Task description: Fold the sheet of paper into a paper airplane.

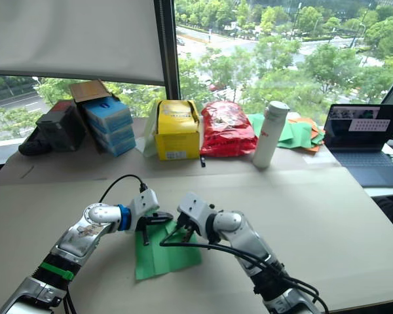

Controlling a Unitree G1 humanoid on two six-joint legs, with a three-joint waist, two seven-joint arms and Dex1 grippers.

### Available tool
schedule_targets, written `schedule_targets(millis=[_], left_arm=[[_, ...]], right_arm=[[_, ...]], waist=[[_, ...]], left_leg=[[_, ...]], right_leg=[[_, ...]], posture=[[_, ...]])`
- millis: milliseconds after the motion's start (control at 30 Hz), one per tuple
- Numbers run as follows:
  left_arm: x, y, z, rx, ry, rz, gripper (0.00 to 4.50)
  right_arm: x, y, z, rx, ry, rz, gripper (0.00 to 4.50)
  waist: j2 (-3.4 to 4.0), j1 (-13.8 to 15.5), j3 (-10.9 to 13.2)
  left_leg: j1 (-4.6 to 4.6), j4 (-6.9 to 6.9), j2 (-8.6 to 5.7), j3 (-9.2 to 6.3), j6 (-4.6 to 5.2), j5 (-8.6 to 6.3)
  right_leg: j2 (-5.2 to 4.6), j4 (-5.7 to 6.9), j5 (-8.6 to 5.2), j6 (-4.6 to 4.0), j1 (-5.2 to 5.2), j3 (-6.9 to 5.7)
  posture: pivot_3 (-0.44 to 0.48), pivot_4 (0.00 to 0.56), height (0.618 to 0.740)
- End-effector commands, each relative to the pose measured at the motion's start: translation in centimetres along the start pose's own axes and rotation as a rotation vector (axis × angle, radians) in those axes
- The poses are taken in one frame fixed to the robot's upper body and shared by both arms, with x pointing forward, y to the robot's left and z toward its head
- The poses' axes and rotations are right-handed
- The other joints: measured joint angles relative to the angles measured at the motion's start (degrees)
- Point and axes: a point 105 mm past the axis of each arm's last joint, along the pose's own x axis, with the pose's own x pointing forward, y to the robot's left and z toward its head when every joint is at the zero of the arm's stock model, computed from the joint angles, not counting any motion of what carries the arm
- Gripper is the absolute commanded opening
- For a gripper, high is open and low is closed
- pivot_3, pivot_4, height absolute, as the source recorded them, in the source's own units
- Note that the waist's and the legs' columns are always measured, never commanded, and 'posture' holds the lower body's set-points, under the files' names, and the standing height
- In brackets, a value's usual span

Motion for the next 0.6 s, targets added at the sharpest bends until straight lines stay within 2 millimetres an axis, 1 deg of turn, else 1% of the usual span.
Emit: schedule_targets(millis=[33,233,367,600], left_arm=[[-0.1,-0.2,-1.9,-0.025,0.071,0.011,0.00],[-0.1,-0.3,-1.9,-0.025,0.071,0.015,0.00],[-0.2,-0.2,-1.9,-0.022,0.071,0.018,0.00],[-0.2,-0.3,-1.9,-0.019,0.071,0.017,0.00]], right_arm=[[0.4,0.1,0.9,-0.032,-0.029,-0.001,0.03],[1.2,0.2,0.0,-0.023,0.027,0.002,0.03],[1.6,0.0,-1.6,0.016,0.107,-0.006,0.03],[1.5,1.1,-3.7,0.078,0.214,0.043,0.03]], waist=[[0.00,0.0,0.0],[0.00,-0.1,0.0],[0.00,-0.1,0.0],[0.01,-0.1,0.0]], left_leg=[[0.00,0.00,0.00,0.00,0.00,0.00],[0.01,0.00,0.01,0.00,-0.01,0.00],[0.04,0.00,0.01,0.00,-0.02,0.01],[0.12,-0.01,0.02,0.00,-0.02,0.01]], right_leg=[[0.00,0.01,0.00,0.00,0.01,0.00],[0.00,0.02,0.00,0.00,0.00,0.00],[0.00,0.02,0.00,0.00,0.01,0.01],[-0.01,0.01,0.00,0.00,0.05,0.02]], posture=[[0.000,0.150,0.740],[0.000,0.150,0.740],[0.000,0.150,0.740],[0.000,0.150,0.740]])
